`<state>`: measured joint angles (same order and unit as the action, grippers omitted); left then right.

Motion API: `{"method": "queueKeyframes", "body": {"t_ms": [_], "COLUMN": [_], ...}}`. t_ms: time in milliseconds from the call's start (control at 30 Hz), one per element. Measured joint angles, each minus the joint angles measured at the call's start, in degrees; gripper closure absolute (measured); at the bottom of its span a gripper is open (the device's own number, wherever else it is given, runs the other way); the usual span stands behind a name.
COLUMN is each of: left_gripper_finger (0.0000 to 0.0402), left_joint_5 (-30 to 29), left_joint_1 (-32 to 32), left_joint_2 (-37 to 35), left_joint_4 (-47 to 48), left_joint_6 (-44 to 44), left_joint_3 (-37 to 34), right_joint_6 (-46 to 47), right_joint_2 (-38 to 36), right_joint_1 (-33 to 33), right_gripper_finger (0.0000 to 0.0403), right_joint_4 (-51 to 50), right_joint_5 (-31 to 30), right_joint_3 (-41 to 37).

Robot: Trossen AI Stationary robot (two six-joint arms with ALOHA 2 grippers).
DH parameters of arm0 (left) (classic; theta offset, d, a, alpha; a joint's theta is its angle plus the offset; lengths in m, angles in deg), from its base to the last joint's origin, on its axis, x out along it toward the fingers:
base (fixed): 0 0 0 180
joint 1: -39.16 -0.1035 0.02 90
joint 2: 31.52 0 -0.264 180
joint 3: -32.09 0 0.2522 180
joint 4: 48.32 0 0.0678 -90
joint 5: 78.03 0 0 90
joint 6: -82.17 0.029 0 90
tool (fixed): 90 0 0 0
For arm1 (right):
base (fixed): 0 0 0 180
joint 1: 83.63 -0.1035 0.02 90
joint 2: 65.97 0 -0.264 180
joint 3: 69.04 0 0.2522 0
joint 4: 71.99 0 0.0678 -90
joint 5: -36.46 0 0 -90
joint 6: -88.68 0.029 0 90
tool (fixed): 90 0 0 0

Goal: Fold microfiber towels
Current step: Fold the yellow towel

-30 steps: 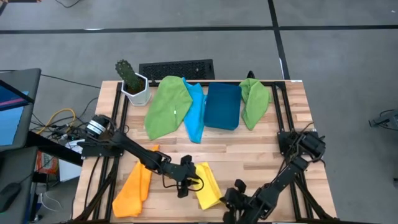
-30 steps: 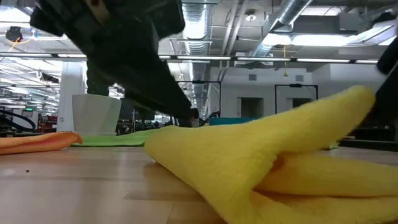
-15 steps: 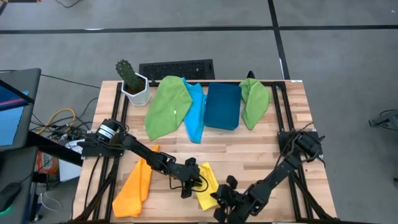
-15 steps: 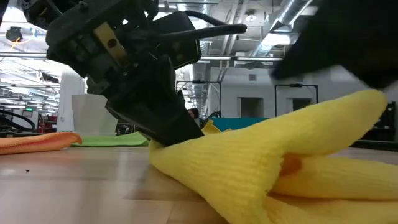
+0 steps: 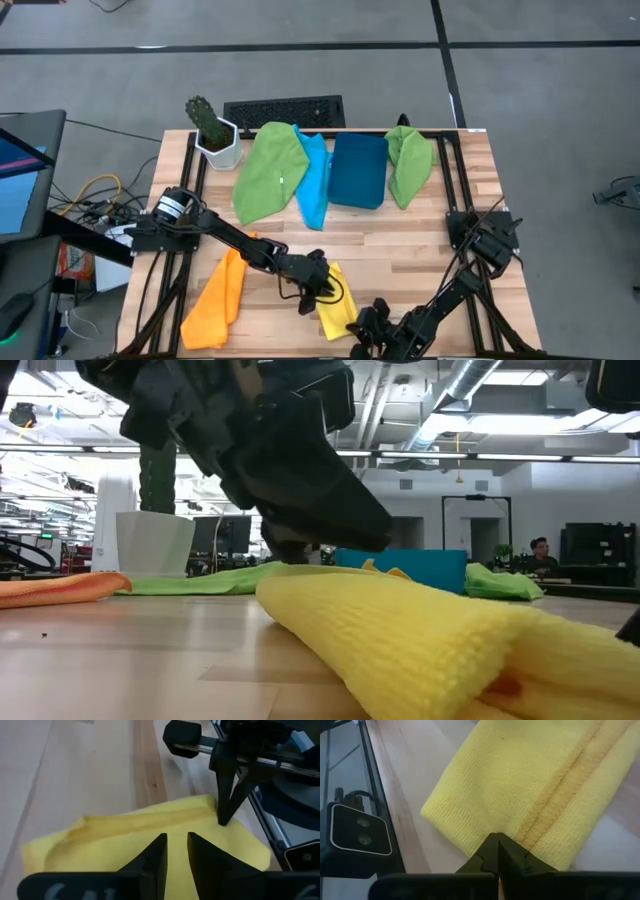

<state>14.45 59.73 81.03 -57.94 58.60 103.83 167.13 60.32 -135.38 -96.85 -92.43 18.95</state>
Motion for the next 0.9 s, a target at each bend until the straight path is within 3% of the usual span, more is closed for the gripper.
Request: {"method": "queueKeyframes", "body": {"t_ms": [333, 567, 700, 833, 900], "left_gripper_finger": [0.0336, 0.0336, 0.0336, 0.0336, 0.0336], "left_joint_5": [-6.38, -1.55, 1.17, 1.07, 0.7], "left_joint_1": [-1.83, -4.84, -5.46, -5.41, -5.37], "left_joint_2": [1.68, 8.96, 10.65, 10.79, 10.87], "left_joint_4": [3.29, -6.04, -6.93, -7.84, -8.53], "left_joint_6": [8.9, 5.38, 3.52, 3.54, 3.52], "left_joint_3": [-0.14, 0.24, 0.28, 0.13, 0.18], "right_joint_6": [0.09, 2.0, 0.71, -9.09, -14.31], "right_joint_2": [0.05, -0.13, -3.5, -6.88, -5.93], "right_joint_1": [-0.24, -0.7, -1.72, -1.32, -0.11], "right_gripper_finger": [0.0376, 0.0379, 0.0376, 0.0379, 0.0381], "right_joint_4": [0.36, 0.47, -0.29, 4.41, 7.64], "right_joint_5": [-0.21, -0.86, -6.88, -16.83, -16.82], "right_joint_3": [-0.14, -0.21, -0.57, 0.71, 0.53]}}
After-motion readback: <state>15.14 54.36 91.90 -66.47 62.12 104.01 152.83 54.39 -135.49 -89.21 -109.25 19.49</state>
